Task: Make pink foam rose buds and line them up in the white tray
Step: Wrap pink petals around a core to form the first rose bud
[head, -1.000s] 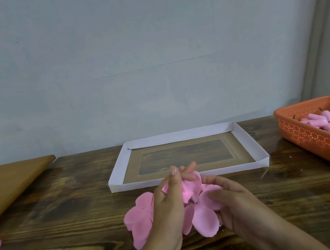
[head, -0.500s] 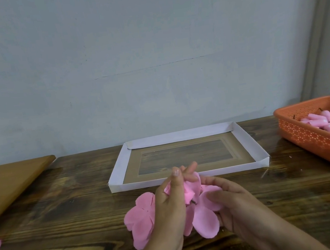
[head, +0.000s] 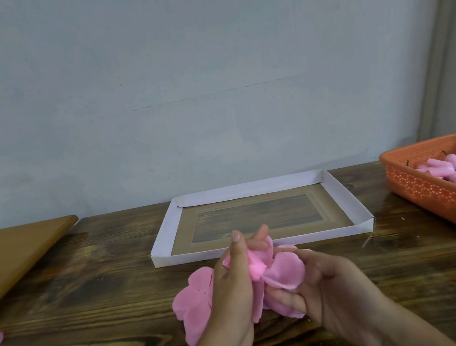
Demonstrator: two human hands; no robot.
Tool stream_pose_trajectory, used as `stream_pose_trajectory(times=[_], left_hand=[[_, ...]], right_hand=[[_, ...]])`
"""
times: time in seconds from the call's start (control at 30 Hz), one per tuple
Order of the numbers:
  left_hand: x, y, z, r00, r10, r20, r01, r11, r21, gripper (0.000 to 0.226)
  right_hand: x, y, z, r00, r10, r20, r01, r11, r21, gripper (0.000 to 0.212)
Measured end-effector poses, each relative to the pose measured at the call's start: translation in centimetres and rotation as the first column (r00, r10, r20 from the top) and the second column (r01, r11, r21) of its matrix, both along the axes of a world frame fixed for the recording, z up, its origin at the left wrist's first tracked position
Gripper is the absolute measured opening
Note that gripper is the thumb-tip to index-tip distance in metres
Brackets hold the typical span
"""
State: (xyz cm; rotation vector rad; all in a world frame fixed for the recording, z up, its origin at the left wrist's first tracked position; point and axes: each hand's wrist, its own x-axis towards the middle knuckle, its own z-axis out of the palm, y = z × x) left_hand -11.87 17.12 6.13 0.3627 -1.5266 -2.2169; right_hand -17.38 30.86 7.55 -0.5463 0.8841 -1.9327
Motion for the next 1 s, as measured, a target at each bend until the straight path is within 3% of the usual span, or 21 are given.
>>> stream_pose_trajectory(times=[0.13,0.3,0.53,0.67,1.0], left_hand=[[0.3,0.3,0.5,1.0,0.01,-0.002,-0.01,0.999,0.037,0.055],[0.5,0.4,0.9,1.0,0.02,0.001,-0.02,1.0,0.005,0.056],[0.3,0.2,0.6,0.999,-0.027,-0.027,0.025,0.999,-0.047,0.053],[-0.1,-0.4,-0.4,0.996,-0.073,-0.044,0.07,0.996,-0.06,0.055],[-1.0,-0.6,-1.2,0.998,-0.061,-0.007,0.06,0.99,-0.131,0.076]], right_hand=[[0.3,-0.3,-0.5,0.988,-0.065,-0.139,0.078,0.993,0.091,0.046],[0.7,-0.6,-0.5,0.938,-0.111,-0.329,0.164,0.976,0.14,0.039],[0.6,-0.8,-1.1,0.865,-0.185,-0.467,0.292,0.942,0.166,0.039],[0.5,-0.9,-1.4,0.859,-0.168,-0.484,0.276,0.947,0.161,0.024],[0.5,-0.9,-1.7,0.858,-0.21,-0.469,0.278,0.958,0.078,0.023]])
